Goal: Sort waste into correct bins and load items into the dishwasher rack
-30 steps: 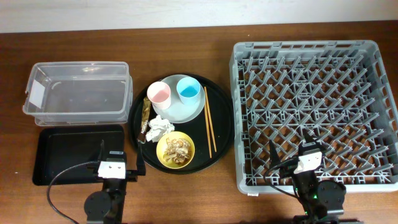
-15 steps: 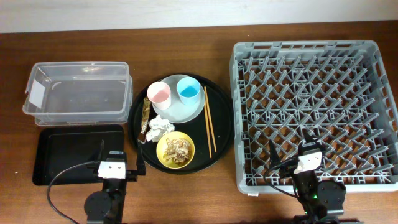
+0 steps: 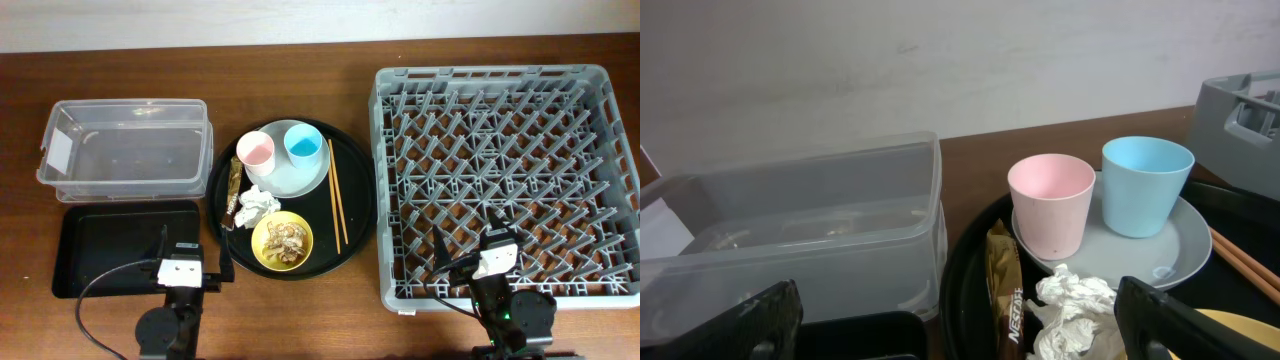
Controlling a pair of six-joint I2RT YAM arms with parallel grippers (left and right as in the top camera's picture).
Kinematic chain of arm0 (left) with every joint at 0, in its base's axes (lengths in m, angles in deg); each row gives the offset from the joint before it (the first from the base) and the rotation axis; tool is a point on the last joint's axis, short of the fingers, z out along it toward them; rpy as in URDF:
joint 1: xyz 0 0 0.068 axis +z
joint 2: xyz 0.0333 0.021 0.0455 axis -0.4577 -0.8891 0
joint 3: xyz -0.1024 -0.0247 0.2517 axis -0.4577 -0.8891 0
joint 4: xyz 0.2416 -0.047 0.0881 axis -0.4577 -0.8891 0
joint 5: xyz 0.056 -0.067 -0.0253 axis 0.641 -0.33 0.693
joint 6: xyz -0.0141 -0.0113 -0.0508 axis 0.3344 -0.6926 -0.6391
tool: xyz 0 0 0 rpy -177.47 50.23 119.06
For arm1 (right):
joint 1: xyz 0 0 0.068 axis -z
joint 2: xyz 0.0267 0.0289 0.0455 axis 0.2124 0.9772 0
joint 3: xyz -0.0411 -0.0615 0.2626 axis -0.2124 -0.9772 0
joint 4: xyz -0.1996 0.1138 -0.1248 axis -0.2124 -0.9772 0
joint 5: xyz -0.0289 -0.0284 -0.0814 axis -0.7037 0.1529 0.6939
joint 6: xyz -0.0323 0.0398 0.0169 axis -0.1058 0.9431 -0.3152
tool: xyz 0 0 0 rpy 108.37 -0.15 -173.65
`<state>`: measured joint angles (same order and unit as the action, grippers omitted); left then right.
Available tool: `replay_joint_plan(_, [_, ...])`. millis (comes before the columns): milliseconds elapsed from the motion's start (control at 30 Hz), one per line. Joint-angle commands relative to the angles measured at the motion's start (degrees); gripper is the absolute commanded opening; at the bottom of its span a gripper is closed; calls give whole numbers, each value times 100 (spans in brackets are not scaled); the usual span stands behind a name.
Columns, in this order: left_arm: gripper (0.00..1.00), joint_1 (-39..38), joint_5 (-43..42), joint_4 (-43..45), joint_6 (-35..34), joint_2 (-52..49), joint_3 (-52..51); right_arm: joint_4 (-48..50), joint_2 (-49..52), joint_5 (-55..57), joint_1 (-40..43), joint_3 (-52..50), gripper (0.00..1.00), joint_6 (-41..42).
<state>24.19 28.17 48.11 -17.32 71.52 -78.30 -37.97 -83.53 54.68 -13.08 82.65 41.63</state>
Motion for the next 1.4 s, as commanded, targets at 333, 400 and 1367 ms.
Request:
replay_joint_plan(333, [99,4,-66,-9,70,55,-28,-2,-26,11,46,-48,98,-20])
replay_joint_plan(400, [99,4,-74,7,70,55,-28,-2,-26,11,46,-48,98,-20])
replay_joint_plan(1367, [99,4,-1320,-9103,-1322,-7204,9794,-2,-26,11,46,-48,98,-20])
